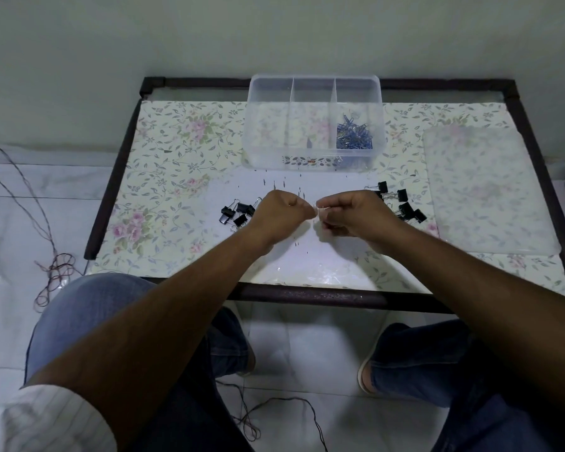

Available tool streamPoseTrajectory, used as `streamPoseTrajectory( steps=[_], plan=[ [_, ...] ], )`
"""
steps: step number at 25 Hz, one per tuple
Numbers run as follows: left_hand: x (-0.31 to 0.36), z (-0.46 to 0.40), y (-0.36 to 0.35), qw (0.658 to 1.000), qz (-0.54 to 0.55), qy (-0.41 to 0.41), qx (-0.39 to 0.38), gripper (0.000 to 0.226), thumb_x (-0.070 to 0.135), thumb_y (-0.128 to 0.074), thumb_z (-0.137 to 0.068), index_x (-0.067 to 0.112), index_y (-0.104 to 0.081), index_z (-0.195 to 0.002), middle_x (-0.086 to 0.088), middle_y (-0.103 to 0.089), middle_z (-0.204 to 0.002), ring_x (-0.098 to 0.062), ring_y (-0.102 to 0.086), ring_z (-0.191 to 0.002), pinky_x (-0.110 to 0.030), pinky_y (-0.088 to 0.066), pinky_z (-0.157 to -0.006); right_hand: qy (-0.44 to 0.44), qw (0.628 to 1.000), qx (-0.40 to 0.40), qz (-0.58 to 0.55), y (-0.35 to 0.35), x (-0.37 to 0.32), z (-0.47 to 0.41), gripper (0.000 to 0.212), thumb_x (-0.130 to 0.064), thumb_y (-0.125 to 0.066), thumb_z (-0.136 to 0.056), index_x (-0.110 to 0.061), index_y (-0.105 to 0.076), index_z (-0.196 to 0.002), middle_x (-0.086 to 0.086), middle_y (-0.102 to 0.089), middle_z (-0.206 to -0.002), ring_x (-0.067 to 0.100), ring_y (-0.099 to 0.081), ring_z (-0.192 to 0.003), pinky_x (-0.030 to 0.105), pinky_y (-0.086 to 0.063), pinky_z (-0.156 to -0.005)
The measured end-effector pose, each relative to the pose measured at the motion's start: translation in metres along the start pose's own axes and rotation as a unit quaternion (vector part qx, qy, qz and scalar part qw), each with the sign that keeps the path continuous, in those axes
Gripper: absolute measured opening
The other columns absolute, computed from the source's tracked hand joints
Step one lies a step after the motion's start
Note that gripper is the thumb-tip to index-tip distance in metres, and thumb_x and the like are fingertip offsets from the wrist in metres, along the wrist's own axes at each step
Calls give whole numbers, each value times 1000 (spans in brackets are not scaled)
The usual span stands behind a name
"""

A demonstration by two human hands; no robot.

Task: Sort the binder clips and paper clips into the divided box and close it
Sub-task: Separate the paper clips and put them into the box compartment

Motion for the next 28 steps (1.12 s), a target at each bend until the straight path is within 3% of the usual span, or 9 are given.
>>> streamPoseTrajectory(
  steps=[5,7,9,12,15,18,21,24,28],
  plan=[
    [11,-1,1,998,0,-47,33,12,23,-77,-89,12,-80,-85,11,-64,-57,0,-50,-46,-19,-44,-54,-36,992,-29,-120,-7,2,-1,22,-3,-72,-96,4,-75,-116,15,-78,-92,19,-76,-81,29,-66,-78],
    [21,0,2,996,-23,-75,44,11,24,-77,-89,15,-80,-86,15,-58,-48,2,-46,-42,-19,-41,-53,-38,991,-20,-124,-3,-1,1,21,-6,-72,-97,5,-76,-115,16,-78,-94,19,-76,-83,31,-66,-80],
    [34,6,-2,994,-34,-96,44,10,25,-78,-90,16,-81,-88,17,-53,-42,0,-44,-39,-17,-39,-51,-19,995,10,-101,9,-10,2,16,-6,-71,-98,4,-77,-110,14,-78,-91,20,-74,-81,33,-66,-79],
    [54,3,-8,997,44,-57,26,9,22,-74,-93,16,-81,-92,17,-61,-58,-6,-52,-53,-19,-42,-54,74,993,94,-17,46,-47,4,9,-8,-73,-95,-4,-80,-100,13,-78,-87,23,-75,-77,33,-65,-73],
    [80,-23,-24,989,138,38,-35,17,13,-59,-100,6,-74,-102,0,-47,-69,-14,-39,-57,-24,-35,-51,167,965,177,93,87,-97,0,8,-16,-76,-91,-13,-83,-92,7,-80,-80,23,-79,-73,35,-66,-69],
    [130,-60,-40,986,135,52,-82,21,5,-49,-102,8,-66,-90,-3,-47,-69,-12,-37,-54,-23,-34,-48,201,938,238,153,115,-127,-25,10,-17,-75,-83,-15,-83,-79,5,-76,-65,22,-76,-62,42,-67,-69],
    [167,-102,-42,994,89,37,-51,29,-1,-40,-102,0,-69,-100,-6,-56,-69,-14,-42,-54,-24,-38,-50,208,908,278,236,129,-139,-52,13,-19,-72,-80,-14,-83,-77,5,-75,-64,22,-75,-66,43,-63,-74],
    [172,-128,-43,995,79,49,-34,25,0,-39,-103,-1,-64,-101,-12,-57,-77,-19,-49,-60,-28,-48,-60,183,911,283,237,133,-136,-71,17,-21,-71,-87,-15,-86,-80,2,-79,-75,17,-77,-77,36,-61,-83],
    [169,-132,-39,995,78,60,-9,15,3,-40,-101,2,-55,-101,-18,-56,-89,-22,-42,-60,-30,-39,-59,166,921,267,230,127,-133,-76,19,-12,-66,-88,-12,-84,-81,6,-81,-81,20,-78,-82,37,-63,-83]
  ],
)
Point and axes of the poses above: each hand's wrist, its own z-axis away from the middle knuckle, its own y-axis out of the back of the hand, x = y × z, the point moved 10 cm from there along -z, towards the middle knuckle
